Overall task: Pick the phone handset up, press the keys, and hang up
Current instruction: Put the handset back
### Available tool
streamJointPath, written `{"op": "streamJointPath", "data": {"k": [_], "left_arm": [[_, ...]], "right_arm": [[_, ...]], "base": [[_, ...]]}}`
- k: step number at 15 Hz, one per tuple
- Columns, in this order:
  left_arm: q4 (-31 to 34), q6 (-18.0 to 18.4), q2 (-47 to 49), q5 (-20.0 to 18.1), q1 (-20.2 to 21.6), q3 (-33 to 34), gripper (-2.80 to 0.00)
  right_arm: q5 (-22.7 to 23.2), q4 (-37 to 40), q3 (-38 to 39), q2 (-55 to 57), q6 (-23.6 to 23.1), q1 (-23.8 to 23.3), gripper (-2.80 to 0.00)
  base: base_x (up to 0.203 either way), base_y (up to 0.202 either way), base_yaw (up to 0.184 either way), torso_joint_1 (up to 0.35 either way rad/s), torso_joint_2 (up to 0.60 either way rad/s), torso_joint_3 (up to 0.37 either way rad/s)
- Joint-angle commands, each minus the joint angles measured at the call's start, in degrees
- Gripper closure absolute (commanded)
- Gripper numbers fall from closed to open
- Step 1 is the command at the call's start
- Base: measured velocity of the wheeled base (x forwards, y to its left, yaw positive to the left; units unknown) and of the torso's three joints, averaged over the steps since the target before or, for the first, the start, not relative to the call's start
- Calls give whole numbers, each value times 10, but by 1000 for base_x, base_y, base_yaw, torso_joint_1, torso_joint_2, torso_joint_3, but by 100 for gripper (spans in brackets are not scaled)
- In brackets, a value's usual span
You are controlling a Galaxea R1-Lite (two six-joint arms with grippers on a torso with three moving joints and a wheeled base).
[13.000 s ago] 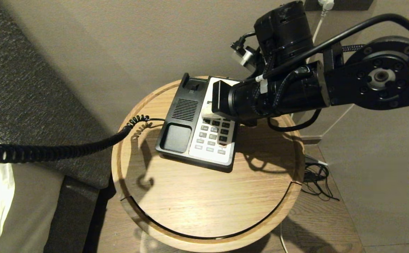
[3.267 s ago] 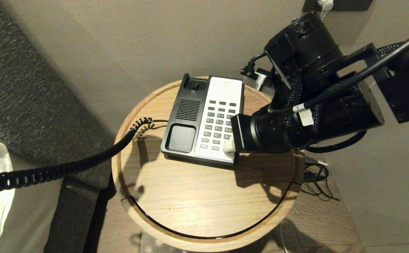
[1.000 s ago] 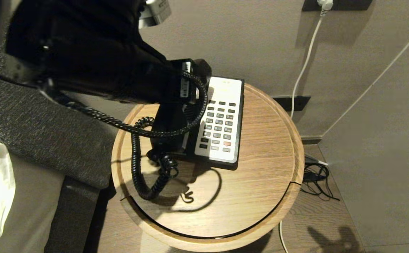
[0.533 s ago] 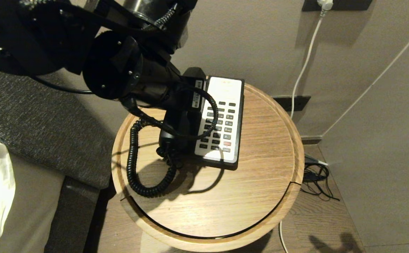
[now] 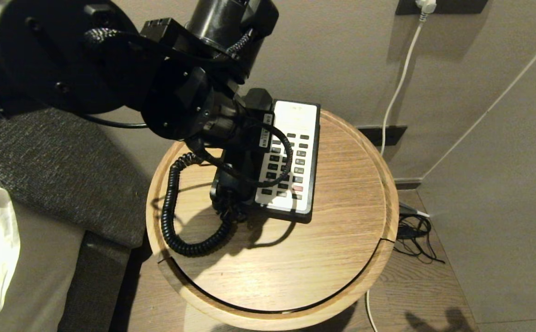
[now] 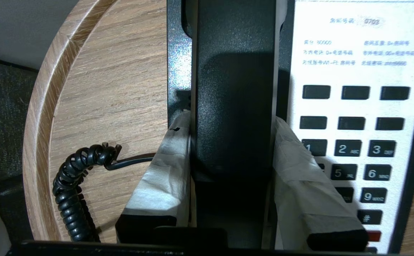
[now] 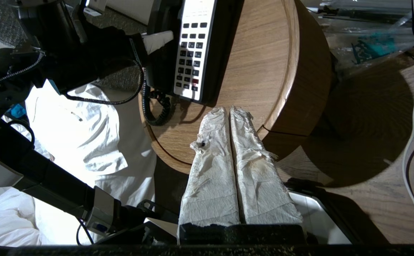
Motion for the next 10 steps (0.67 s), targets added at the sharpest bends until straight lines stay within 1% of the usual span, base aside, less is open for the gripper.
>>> {"op": "streamJointPath", "data": {"k": [1,2,4,7,10], "left_arm": [[2,0,5,1,0,0,0],[2,1,5,2,0,0,0],[2,15,5,10,0,0,0],[-19,16,3,15,-1,0,0],[-20,16,-12,13,-1,0,0]], "right_arm": [[2,-7,9,1,2,0,0],[7,-7,10,0,2,0,0],[8,-7,11,-1,2,0,0],[8,-7,15,-2,1,0,0],[15,-7,25,-5,1,0,0]], "base": [[0,0,0,0,0,0],[0,0,0,0,0,0],[0,0,0,0,0,0],[0,0,0,0,0,0],[0,0,0,0,0,0]]}}
